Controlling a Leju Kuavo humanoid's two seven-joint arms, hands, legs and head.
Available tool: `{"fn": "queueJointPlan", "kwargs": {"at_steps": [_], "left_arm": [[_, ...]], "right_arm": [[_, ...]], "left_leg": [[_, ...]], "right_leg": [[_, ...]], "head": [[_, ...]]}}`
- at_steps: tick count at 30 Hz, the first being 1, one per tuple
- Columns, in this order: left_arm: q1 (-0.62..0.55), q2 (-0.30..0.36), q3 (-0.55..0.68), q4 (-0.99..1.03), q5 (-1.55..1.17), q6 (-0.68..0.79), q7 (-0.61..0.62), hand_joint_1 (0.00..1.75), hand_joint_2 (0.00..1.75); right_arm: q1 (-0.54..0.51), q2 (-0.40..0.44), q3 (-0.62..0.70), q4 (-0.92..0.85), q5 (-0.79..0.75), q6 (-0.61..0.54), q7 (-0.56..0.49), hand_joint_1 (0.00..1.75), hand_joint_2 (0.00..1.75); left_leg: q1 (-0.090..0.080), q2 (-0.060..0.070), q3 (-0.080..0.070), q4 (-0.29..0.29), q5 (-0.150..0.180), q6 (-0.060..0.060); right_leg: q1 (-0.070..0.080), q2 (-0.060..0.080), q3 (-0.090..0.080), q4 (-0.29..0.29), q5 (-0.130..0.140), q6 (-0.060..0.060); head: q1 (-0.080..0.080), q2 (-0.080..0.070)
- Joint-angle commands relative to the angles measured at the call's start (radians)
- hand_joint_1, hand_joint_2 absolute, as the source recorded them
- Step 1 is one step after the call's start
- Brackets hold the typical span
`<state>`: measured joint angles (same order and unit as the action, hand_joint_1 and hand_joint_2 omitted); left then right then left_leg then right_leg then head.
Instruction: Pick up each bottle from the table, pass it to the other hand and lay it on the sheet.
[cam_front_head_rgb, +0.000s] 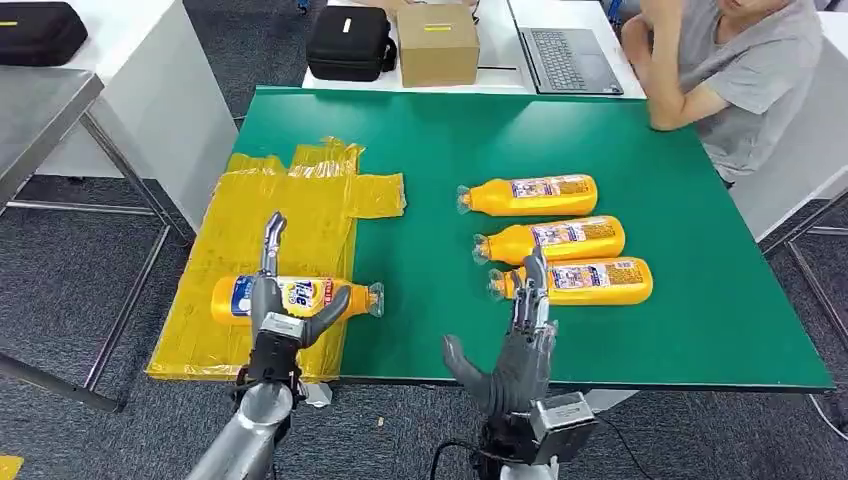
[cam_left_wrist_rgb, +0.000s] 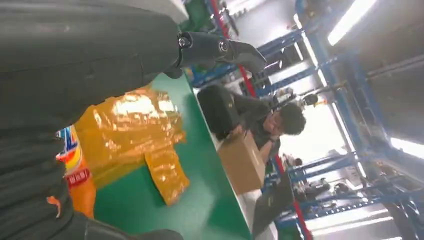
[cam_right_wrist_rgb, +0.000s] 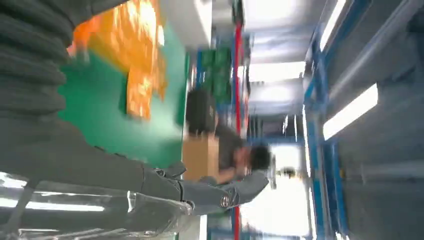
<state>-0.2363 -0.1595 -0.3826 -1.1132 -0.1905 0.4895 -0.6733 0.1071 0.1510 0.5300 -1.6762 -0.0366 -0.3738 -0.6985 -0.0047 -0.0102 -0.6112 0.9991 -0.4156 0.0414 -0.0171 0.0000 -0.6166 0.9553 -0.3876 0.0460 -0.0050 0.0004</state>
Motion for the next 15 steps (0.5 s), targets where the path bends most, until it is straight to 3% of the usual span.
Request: {"fn": "queueJointPlan", "kwargs": {"at_steps": [1,3,5,8,9,13,15], "left_arm": [[0.013,0.02,0.015,0.014,0.114,-0.108,-0.018,0.0,1.75],[0.011,0.012,0.021,0.018,0.134,-0.101,-0.02,0.0,1.75],[-0.012,-0.003,0.02,0.057,0.113,0.011,-0.025,0.0,1.75],[-0.009,0.001,0.019,0.045,0.166,0.032,-0.025,0.0,1.75],[-0.003,0.002,0.017,0.02,0.168,0.053,-0.025,0.0,0.0],[-0.008,-0.021,-0.002,0.019,0.194,0.068,-0.025,0.0,0.0],[-0.008,-0.032,0.006,0.005,0.224,0.074,-0.025,0.0,0.0]], "right_arm": [[0.006,0.104,-0.214,0.21,-0.024,0.077,0.0,0.0,0.0],[0.008,0.093,-0.174,0.193,0.016,-0.039,0.0,0.0,0.0],[-0.006,0.066,-0.102,0.19,0.072,-0.324,0.0,0.0,0.0],[0.001,0.074,-0.122,0.217,0.126,-0.324,0.0,0.0,0.0],[0.001,0.072,-0.119,0.23,0.144,-0.324,0.0,0.0,0.0],[0.051,0.191,-0.289,0.153,0.39,-0.324,0.0,0.0,0.0],[0.058,0.198,-0.288,0.1,0.45,-0.324,0.0,0.0,0.0]], "left_leg": [[0.001,0.001,0.006,-0.002,-0.001,-0.002],[0.001,0.002,0.004,-0.002,-0.001,-0.002],[0.001,0.003,0.006,-0.001,-0.002,-0.002],[0.002,0.0,0.005,-0.001,-0.002,-0.002],[0.002,0.001,0.007,-0.001,-0.003,-0.003],[0.0,0.0,0.002,0.0,-0.001,-0.002],[0.001,-0.002,0.004,0.001,-0.003,-0.003]], "right_leg": [[0.001,0.001,0.005,-0.002,-0.001,-0.002],[0.001,0.001,0.004,-0.002,0.0,-0.001],[0.001,0.002,0.005,-0.001,-0.002,-0.002],[0.002,-0.001,0.005,-0.001,-0.002,-0.002],[0.002,0.0,0.007,-0.001,-0.003,-0.002],[0.0,-0.001,0.002,0.0,-0.001,-0.001],[0.001,-0.003,0.005,0.002,-0.004,-0.003]], "head": [[0.0,0.0],[0.0,0.0],[0.0,0.0],[0.0,0.0],[0.0,0.0],[0.0,0.0],[0.0,0.0]]}}
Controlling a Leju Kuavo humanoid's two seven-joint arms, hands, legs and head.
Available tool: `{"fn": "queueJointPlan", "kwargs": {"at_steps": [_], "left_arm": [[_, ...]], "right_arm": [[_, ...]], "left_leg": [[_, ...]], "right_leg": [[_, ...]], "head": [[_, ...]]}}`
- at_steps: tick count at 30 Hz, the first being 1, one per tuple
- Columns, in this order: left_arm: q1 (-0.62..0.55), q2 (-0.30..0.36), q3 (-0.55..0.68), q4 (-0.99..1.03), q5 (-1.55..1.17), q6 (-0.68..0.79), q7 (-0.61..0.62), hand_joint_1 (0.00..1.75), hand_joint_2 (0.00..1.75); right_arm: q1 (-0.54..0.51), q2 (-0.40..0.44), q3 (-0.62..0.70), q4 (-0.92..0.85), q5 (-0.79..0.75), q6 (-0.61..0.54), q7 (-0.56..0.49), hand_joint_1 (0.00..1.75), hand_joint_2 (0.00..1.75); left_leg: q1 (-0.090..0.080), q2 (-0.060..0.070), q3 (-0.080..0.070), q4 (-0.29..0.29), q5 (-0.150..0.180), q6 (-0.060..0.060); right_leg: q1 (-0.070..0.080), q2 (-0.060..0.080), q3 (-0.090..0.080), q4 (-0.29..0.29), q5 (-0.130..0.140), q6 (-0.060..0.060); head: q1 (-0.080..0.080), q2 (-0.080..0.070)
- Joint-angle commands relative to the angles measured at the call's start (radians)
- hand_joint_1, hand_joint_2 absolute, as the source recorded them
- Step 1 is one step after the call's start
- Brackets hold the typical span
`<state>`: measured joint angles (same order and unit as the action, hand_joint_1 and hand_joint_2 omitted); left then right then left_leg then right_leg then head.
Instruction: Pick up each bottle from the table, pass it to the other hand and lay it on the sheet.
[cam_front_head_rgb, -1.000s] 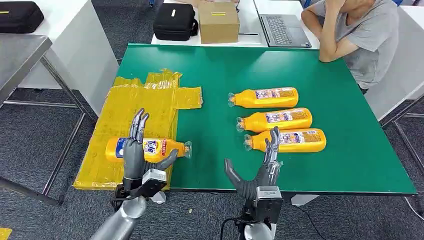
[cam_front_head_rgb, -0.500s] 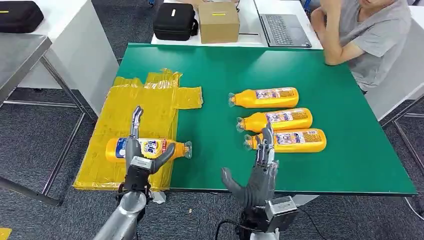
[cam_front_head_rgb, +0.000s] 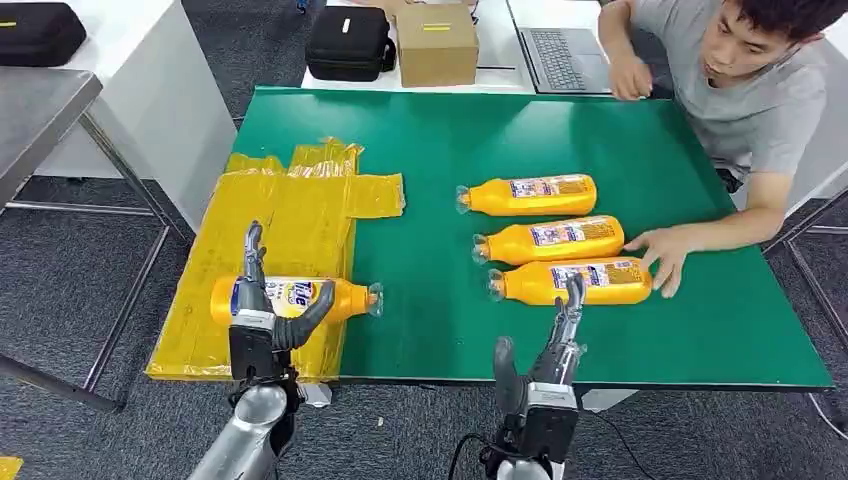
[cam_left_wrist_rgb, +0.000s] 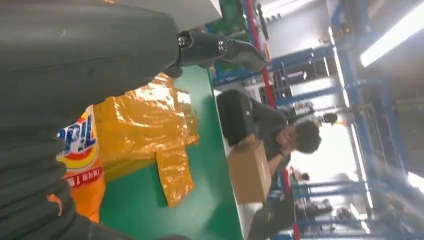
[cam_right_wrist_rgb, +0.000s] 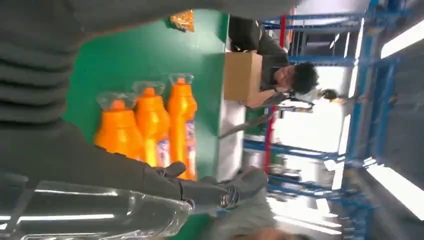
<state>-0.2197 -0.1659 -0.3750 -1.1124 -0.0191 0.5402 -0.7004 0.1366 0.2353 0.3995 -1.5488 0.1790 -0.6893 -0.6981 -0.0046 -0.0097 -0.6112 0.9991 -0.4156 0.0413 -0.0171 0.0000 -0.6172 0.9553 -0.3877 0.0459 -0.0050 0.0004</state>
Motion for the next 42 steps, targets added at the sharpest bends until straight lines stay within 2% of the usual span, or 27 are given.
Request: {"fn": "queueJointPlan", "kwargs": {"at_steps": [1,2,3,5,7,8,9,11,12,32,34,35,38,42], "left_arm": [[-0.025,-0.033,0.012,0.012,0.077,0.027,0.002,0.0,0.0],[-0.024,-0.034,0.018,0.015,0.085,0.029,0.002,0.0,0.0],[-0.018,-0.032,0.022,0.004,0.086,0.032,0.002,0.0,1.75],[-0.002,-0.026,0.025,-0.02,0.091,0.014,0.002,0.0,1.75],[-0.009,-0.027,0.027,0.01,0.123,-0.082,0.002,0.0,1.75],[-0.021,-0.023,0.03,0.027,0.124,-0.095,0.002,0.0,1.75],[-0.021,-0.023,0.03,0.027,0.124,-0.095,0.002,0.0,1.75],[-0.028,-0.023,0.034,0.015,0.086,-0.087,0.002,0.0,1.75],[-0.031,-0.02,0.026,0.011,0.066,-0.097,0.002,0.0,1.75],[-0.032,-0.016,0.017,0.008,0.06,-0.121,0.002,0.0,1.75],[-0.041,-0.01,0.003,0.021,0.056,-0.179,0.002,0.0,1.75],[-0.043,-0.009,-0.005,0.002,0.03,-0.197,0.002,0.0,1.75],[-0.06,-0.015,-0.003,0.018,0.021,-0.218,0.002,0.0,1.75],[-0.072,-0.029,0.002,0.029,0.026,-0.261,0.002,0.0,1.75]], "right_arm": [[0.025,0.111,-0.145,-0.017,0.234,-0.009,0.0,0.0,0.0],[0.023,0.112,-0.142,-0.011,0.223,-0.009,0.0,0.0,0.0],[0.018,0.109,-0.133,-0.002,0.209,-0.009,0.0,0.0,0.0],[0.006,0.102,-0.123,0.013,0.18,-0.009,0.0,0.0,0.0],[-0.032,0.048,-0.019,0.097,0.063,-0.009,0.0,0.0,0.0],[-0.058,0.002,0.005,0.124,0.013,-0.009,0.0,0.0,0.0],[-0.058,0.002,0.005,0.124,0.013,-0.009,0.0,0.0,0.0],[-0.071,-0.042,0.061,0.132,-0.039,-0.009,0.0,0.0,0.0],[-0.097,-0.086,0.137,0.155,-0.111,-0.009,0.0,0.0,1.75],[-0.103,-0.096,0.154,0.157,-0.145,-0.009,0.0,0.0,1.75],[-0.098,-0.1,0.16,0.152,-0.139,-0.009,0.0,0.0,1.75],[-0.075,-0.076,0.113,0.132,-0.038,-0.009,0.0,0.0,1.75],[-0.096,-0.1,0.173,0.139,-0.113,-0.009,0.0,0.0,1.75],[-0.09,-0.071,0.118,0.133,-0.063,-0.009,0.0,0.0,1.75]], "left_leg": [[0.001,-0.002,0.003,0.001,-0.002,-0.002],[0.001,-0.001,0.002,0.0,-0.001,-0.002],[0.001,0.0,0.005,0.001,-0.003,-0.002],[0.001,0.002,0.006,0.0,-0.003,-0.002],[0.001,0.003,0.005,0.0,-0.003,-0.002],[0.001,0.003,0.004,-0.001,-0.002,-0.002],[0.002,0.004,0.007,-0.001,-0.003,-0.003],[0.001,0.001,0.003,-0.001,-0.001,-0.001],[0.002,0.003,0.005,-0.001,-0.002,-0.002],[0.001,0.001,0.004,-0.001,-0.002,-0.002],[0.001,0.001,0.004,0.0,-0.002,-0.002],[0.001,0.001,0.003,-0.001,-0.001,-0.002],[0.001,-0.001,0.005,0.001,-0.003,-0.003],[0.002,0.001,0.005,0.0,-0.002,-0.002]], "right_leg": [[0.001,-0.003,0.004,0.002,-0.003,-0.002],[0.001,-0.001,0.003,0.001,-0.002,-0.002],[0.001,-0.001,0.005,0.001,-0.003,-0.002],[0.001,0.001,0.006,0.0,-0.003,-0.002],[0.001,0.002,0.005,0.0,-0.002,-0.002],[0.001,0.002,0.004,-0.001,-0.001,-0.002],[0.002,0.003,0.006,-0.001,-0.002,-0.003],[0.001,0.001,0.004,-0.002,0.0,-0.001],[0.002,0.002,0.005,-0.001,-0.001,-0.002],[0.001,0.001,0.004,-0.001,-0.001,-0.002],[0.001,0.001,0.005,0.0,-0.002,-0.002],[0.001,0.0,0.003,-0.001,-0.001,-0.001],[0.002,-0.001,0.006,0.001,-0.003,-0.002],[0.002,0.0,0.005,0.0,-0.002,-0.002]], "head": [[0.0,0.0],[0.0,0.0],[0.0,0.0],[0.0,0.0],[0.0,0.0],[0.0,0.0],[0.0,0.0],[0.0,0.0],[0.0,0.0],[0.0,0.0],[0.0,0.0],[0.0,0.0],[0.0,0.0],[0.0,0.0]]}}
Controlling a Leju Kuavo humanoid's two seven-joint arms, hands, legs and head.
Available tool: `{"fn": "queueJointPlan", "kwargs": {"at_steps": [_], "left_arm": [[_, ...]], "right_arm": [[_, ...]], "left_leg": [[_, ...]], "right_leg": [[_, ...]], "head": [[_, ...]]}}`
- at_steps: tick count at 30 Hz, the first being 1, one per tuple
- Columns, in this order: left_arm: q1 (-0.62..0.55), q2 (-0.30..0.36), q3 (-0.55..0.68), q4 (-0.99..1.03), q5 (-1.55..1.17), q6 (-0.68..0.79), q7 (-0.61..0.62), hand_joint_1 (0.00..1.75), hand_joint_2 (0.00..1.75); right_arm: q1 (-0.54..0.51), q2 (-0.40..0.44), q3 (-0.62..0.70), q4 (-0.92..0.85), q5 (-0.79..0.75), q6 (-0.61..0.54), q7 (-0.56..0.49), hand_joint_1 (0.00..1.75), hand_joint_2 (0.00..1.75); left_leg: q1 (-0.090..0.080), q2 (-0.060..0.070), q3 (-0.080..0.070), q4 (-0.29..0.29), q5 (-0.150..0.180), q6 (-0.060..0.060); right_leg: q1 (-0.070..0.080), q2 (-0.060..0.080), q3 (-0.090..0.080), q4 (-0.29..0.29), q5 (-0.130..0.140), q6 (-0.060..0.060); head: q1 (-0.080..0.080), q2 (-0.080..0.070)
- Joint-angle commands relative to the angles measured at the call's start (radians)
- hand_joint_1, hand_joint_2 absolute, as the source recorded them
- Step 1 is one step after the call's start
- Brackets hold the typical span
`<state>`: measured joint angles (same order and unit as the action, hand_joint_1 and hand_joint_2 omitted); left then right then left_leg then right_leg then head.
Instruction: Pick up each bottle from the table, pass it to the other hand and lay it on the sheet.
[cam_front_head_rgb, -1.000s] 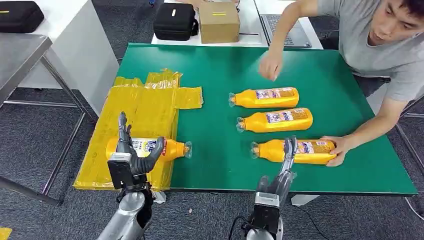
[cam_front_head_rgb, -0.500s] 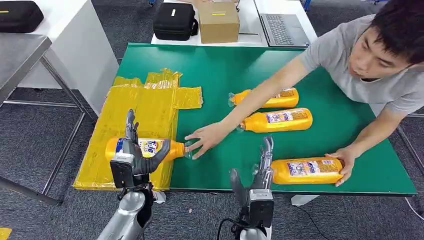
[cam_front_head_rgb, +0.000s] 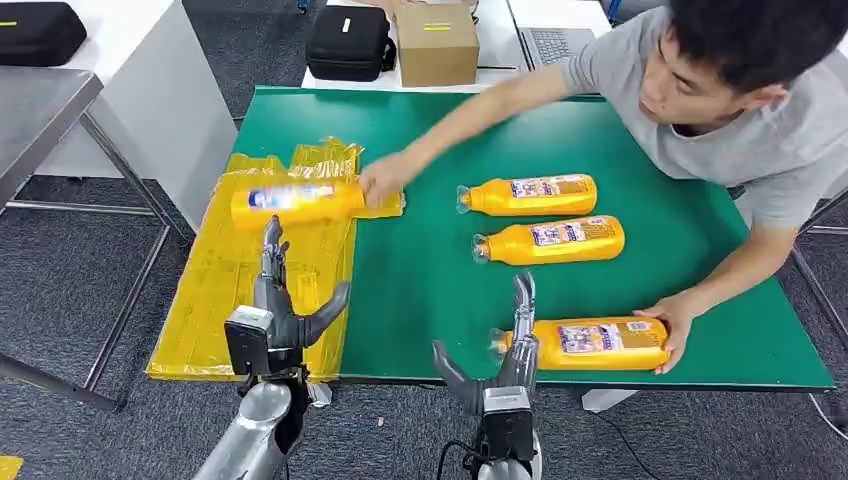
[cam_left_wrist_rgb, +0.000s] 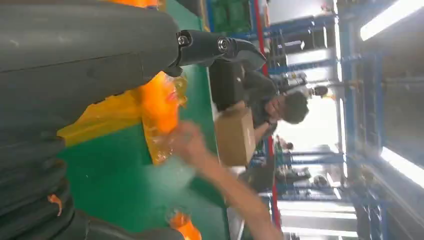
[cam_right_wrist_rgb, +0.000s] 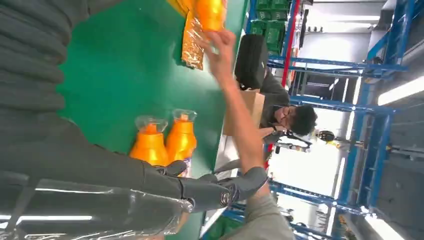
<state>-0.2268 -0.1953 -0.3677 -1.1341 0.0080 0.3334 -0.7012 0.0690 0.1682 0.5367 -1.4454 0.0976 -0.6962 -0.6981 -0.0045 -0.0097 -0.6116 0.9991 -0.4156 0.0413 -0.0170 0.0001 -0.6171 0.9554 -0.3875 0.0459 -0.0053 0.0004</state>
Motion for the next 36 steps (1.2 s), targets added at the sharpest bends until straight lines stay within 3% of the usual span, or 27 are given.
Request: {"fn": "queueJointPlan", "kwargs": {"at_steps": [1,12,20,25,30,36], "left_arm": [[-0.065,0.0,-0.017,0.049,-0.02,-0.051,0.003,0.0,1.75],[-0.021,0.013,-0.097,-0.021,-0.051,-0.038,0.003,0.0,1.75],[0.014,0.029,-0.102,-0.046,-0.022,-0.043,0.003,0.0,1.75],[0.058,0.06,-0.086,-0.117,-0.042,-0.01,0.003,0.0,1.75],[0.058,0.062,-0.084,-0.118,-0.044,-0.005,0.003,0.0,1.75],[0.048,0.065,-0.047,-0.115,-0.056,0.015,0.003,0.0,1.75]], "right_arm": [[-0.016,0.007,-0.039,0.027,0.028,-0.002,0.0,0.0,1.75],[0.043,0.015,-0.117,-0.073,0.101,-0.002,0.0,0.0,1.75],[0.099,0.0,-0.258,-0.244,0.468,-0.002,0.0,0.0,1.75],[0.159,-0.084,-0.275,-0.364,0.437,-0.002,0.0,0.0,1.75],[0.158,-0.093,-0.274,-0.359,0.436,-0.002,0.0,0.0,1.75],[0.223,-0.152,-0.41,-0.306,0.505,-0.002,0.0,0.0,1.75]], "left_leg": [[0.001,0.0,0.002,0.0,-0.001,-0.002],[0.0,0.0,0.003,0.0,-0.001,-0.001],[0.001,0.0,0.006,0.0,-0.003,-0.003],[0.0,-0.001,0.004,0.0,-0.002,-0.002],[0.001,0.0,0.005,0.0,-0.003,-0.002],[0.001,-0.002,0.005,-0.001,-0.002,-0.002]], "right_leg": [[0.001,-0.001,0.003,0.0,-0.001,-0.001],[0.001,-0.001,0.003,0.0,-0.001,-0.001],[0.001,-0.001,0.006,0.0,-0.004,-0.002],[0.0,-0.001,0.004,0.0,-0.002,-0.001],[0.001,0.0,0.005,-0.001,-0.003,-0.002],[0.001,-0.002,0.005,-0.002,-0.002,-0.001]], "head": [[0.0,0.0],[0.0,0.0],[0.0,0.0],[0.0,0.0],[0.0,0.0],[0.0,0.0]]}}
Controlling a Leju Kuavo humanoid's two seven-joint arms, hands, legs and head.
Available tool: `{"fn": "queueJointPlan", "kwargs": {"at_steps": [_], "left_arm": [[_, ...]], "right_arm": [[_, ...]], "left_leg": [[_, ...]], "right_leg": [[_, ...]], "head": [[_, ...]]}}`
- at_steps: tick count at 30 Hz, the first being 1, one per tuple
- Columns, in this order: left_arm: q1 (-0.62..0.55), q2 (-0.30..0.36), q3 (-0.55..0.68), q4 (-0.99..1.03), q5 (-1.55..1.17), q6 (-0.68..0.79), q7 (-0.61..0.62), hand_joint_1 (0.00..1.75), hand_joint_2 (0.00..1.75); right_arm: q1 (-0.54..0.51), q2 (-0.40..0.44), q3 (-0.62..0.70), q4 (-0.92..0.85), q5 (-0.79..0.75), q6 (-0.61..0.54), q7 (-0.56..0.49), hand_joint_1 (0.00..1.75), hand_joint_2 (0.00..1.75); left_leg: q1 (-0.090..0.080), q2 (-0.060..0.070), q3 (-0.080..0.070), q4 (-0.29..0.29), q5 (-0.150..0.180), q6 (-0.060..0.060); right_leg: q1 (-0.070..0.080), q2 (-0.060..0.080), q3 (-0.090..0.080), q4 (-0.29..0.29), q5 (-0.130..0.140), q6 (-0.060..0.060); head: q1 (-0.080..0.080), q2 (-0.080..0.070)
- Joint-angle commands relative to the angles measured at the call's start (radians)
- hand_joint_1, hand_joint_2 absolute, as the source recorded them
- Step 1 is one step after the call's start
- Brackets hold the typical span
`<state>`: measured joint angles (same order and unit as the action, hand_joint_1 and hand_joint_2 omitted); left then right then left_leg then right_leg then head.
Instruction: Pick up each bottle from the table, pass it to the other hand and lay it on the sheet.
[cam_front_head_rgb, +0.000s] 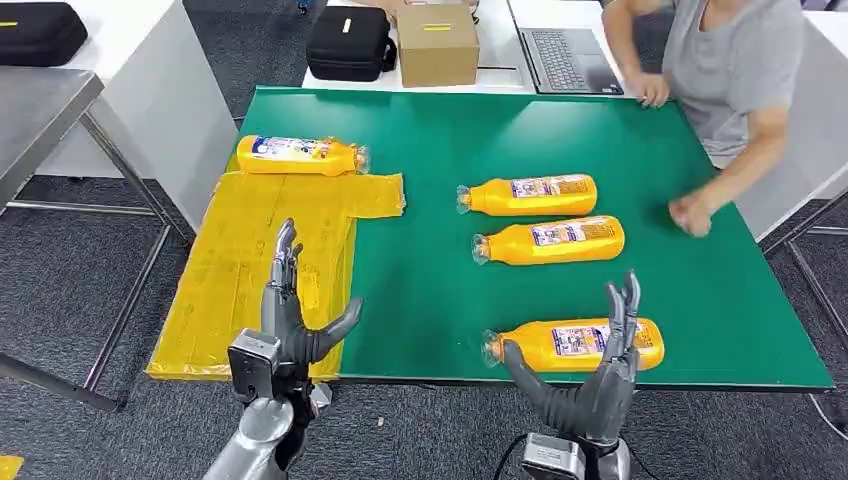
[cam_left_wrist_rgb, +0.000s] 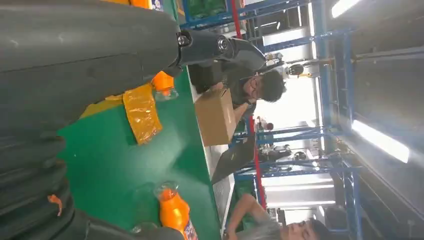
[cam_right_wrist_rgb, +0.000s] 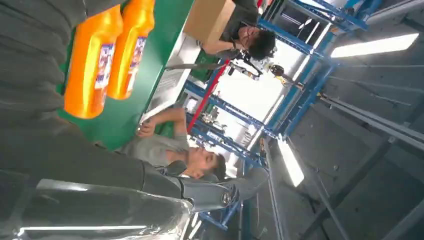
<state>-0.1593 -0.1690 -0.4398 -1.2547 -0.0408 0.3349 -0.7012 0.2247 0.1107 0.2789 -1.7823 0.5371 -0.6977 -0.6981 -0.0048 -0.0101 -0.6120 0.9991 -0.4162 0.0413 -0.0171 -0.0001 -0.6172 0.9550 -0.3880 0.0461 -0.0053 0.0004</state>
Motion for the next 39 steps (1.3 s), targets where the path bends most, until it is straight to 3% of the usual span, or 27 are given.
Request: {"fn": "queueJointPlan", "kwargs": {"at_steps": [1,3,9,14,18,20,39], "left_arm": [[-0.016,0.039,0.038,0.003,-0.008,0.01,0.003,0.0,1.75],[-0.005,0.04,0.053,-0.008,-0.015,0.007,0.003,0.0,1.75],[-0.05,0.023,0.066,0.067,0.005,-0.046,0.003,0.0,1.75],[-0.082,0.015,0.082,0.114,0.015,-0.05,0.003,0.0,1.75],[-0.083,0.013,0.097,0.124,0.021,-0.071,0.003,0.0,1.75],[-0.091,0.009,0.099,0.142,0.023,-0.084,0.003,0.0,1.75],[-0.072,-0.01,0.103,0.2,0.028,-0.108,0.004,0.0,1.75]], "right_arm": [[0.097,-0.115,-0.174,0.029,0.058,0.0,0.0,0.0,1.75],[0.13,-0.154,-0.19,0.054,0.034,0.001,0.006,0.0,1.75],[0.089,-0.27,-0.22,0.13,0.212,0.079,0.178,0.0,1.75],[0.11,-0.321,-0.262,0.066,0.166,0.14,0.21,0.0,1.75],[0.145,-0.339,-0.324,0.026,0.254,0.247,0.279,0.0,1.75],[0.155,-0.35,-0.341,0.049,0.406,0.243,0.299,0.0,1.75],[0.029,-0.341,-0.28,0.25,0.468,0.395,0.366,0.0,1.75]], "left_leg": [[0.001,-0.002,0.004,-0.001,-0.001,-0.001],[0.0,-0.002,0.005,-0.001,-0.001,-0.001],[0.0,0.001,0.005,-0.001,-0.002,-0.001],[0.0,-0.002,0.006,0.0,-0.003,-0.002],[0.0,-0.001,0.006,0.0,-0.004,-0.001],[-0.001,-0.001,0.003,0.0,-0.002,0.0],[0.001,0.003,0.006,-0.001,-0.004,-0.001]], "right_leg": [[0.001,-0.002,0.005,-0.002,-0.002,-0.001],[0.001,-0.002,0.005,-0.001,-0.002,-0.001],[0.001,0.0,0.005,-0.002,-0.001,-0.001],[0.001,-0.003,0.007,-0.001,-0.003,-0.002],[0.001,-0.002,0.006,0.0,-0.003,-0.001],[0.0,-0.002,0.003,0.0,-0.002,0.0],[0.001,0.002,0.006,-0.002,-0.002,-0.001]], "head": [[0.0,0.0],[0.0,0.0],[0.0,0.0],[0.0,0.0],[0.0,0.0],[0.0,0.0],[0.0,0.0]]}}
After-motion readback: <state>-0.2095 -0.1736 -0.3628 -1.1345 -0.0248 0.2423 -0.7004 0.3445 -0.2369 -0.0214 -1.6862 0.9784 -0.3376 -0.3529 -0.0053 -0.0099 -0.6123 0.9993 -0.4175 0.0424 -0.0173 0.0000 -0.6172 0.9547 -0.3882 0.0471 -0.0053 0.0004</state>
